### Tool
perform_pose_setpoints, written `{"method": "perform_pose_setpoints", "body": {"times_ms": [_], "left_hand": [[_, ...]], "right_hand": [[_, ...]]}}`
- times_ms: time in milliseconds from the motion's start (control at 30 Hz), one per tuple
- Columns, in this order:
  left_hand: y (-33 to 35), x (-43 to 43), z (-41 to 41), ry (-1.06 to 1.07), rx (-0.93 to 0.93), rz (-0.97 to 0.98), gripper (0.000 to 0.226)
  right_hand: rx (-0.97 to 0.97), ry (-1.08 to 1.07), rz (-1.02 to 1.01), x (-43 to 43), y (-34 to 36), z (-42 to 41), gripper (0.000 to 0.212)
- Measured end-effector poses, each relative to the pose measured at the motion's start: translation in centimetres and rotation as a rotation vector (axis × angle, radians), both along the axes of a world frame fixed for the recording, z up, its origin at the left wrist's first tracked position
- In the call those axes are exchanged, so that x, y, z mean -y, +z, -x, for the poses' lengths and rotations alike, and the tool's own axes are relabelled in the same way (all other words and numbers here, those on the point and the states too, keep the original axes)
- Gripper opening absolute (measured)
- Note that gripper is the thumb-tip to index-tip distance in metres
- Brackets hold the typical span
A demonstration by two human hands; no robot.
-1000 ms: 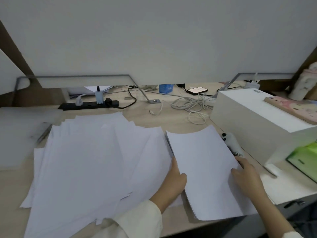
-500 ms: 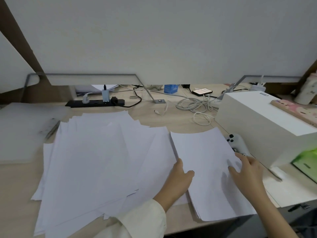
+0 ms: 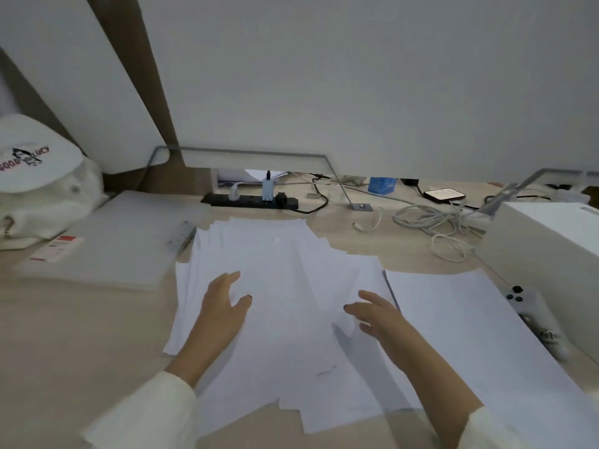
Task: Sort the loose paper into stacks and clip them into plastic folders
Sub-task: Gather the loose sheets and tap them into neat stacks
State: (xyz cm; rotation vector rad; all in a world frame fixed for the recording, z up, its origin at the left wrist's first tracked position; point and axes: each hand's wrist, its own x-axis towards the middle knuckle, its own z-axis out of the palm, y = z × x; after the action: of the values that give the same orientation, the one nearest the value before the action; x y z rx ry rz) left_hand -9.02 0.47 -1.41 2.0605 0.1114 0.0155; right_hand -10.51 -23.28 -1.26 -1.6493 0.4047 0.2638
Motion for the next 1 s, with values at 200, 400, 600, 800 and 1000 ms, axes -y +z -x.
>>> {"method": "perform_pose_setpoints", "body": {"times_ms": [200,400,600,800,1000], "left_hand": [[-2.4,-7.9,-1.5,0.204,-0.168,0.186,0.027],[-2.8,-9.3,-2.1,0.158,-0.247,0.418,0.025],[-3.0,-10.7,-3.3,0.148,-0.205,0.33,0.038],[-3.5,-11.4,-3.1,0.185,-0.112,0.301,0.019],[-3.8,-10.4,-2.8,0.152,-0.099,0.291,0.018]], "right_hand": [[-0.067,-0.145,-0.184,-2.7,-1.7,-2.6,0.049],[-0.085,0.018,-0.033,-5.3,-1.8,-3.9,0.035],[-0.021,0.294,0.104,-7.8,-1.5,-4.5,0.041],[0.244,0.126,0.623,-4.1,-1.9,-4.0,0.03],[0.075,0.278,1.074,-3.8,-5.2,-2.8,0.059]]}}
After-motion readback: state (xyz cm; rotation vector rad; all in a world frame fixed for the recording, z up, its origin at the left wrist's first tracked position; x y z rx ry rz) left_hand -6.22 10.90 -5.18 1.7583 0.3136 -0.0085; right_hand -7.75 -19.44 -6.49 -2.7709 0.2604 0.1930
